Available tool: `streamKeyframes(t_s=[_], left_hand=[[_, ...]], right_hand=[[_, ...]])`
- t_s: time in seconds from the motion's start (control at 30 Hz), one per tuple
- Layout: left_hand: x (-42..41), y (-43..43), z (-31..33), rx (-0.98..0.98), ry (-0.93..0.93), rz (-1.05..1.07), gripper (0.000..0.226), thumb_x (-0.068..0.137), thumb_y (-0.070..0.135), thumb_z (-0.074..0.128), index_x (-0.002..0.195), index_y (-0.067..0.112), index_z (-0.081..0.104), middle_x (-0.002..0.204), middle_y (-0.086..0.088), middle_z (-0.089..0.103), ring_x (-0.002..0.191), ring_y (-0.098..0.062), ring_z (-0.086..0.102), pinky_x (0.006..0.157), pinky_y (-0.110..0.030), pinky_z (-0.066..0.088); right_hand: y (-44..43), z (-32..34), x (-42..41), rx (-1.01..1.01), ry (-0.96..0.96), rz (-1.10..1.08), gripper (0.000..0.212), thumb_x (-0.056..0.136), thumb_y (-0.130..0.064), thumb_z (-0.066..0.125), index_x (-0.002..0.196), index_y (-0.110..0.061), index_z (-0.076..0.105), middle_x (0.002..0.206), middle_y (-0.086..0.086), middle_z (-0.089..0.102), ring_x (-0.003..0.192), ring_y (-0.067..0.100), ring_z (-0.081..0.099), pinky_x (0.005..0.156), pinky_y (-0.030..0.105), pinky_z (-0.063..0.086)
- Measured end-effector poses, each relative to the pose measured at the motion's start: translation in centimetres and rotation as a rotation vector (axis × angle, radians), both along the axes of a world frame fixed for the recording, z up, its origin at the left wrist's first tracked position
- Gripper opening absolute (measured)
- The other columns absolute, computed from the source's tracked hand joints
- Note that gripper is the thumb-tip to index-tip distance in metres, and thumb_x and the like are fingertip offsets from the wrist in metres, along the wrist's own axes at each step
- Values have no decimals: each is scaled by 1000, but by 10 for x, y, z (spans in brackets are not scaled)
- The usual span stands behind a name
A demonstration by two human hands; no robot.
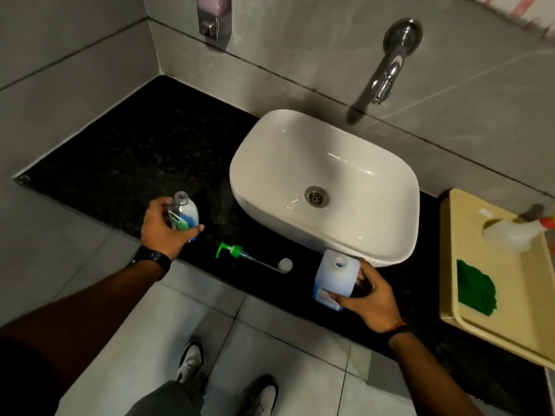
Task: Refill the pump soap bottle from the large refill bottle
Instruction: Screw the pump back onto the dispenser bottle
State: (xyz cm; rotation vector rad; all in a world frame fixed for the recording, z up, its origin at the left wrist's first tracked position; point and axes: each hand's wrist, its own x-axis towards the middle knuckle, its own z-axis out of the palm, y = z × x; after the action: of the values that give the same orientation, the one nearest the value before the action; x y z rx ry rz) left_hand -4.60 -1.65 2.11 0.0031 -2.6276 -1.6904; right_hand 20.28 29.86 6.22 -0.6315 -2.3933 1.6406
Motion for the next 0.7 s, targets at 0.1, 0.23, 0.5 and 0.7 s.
streamKeyframes(t_s=[0.1,0.23,0.5,0.7], left_hand=[[0,-1,-8,8,-22,-6,77,54,14,90,117,15,46,118,-9,58,99,-17,57,84,-30,48],[3,-2,-13,29,11,-23,74,56,11,89,115,17,45,114,-2,55,99,-12,54,81,-20,44],[6,-5,-16,53,21,-52,73,57,8,88,108,27,40,113,-3,55,100,-13,56,77,-9,46],[4,-7,-16,56,0,-55,72,55,11,89,108,27,42,110,1,55,96,-10,56,75,-9,44]], right_hand=[[4,-7,0,-13,20,-16,65,59,6,82,110,-30,62,108,-7,69,104,11,63,81,19,49],[7,-11,5,-5,34,-15,68,59,5,82,111,-33,60,109,-13,68,102,6,62,80,15,48],[7,-12,16,45,75,-77,52,68,-23,79,115,-26,57,111,-8,66,106,14,60,91,25,48],[4,0,17,271,269,-331,32,81,-37,64,109,-25,55,99,10,61,93,24,58,85,48,48]])
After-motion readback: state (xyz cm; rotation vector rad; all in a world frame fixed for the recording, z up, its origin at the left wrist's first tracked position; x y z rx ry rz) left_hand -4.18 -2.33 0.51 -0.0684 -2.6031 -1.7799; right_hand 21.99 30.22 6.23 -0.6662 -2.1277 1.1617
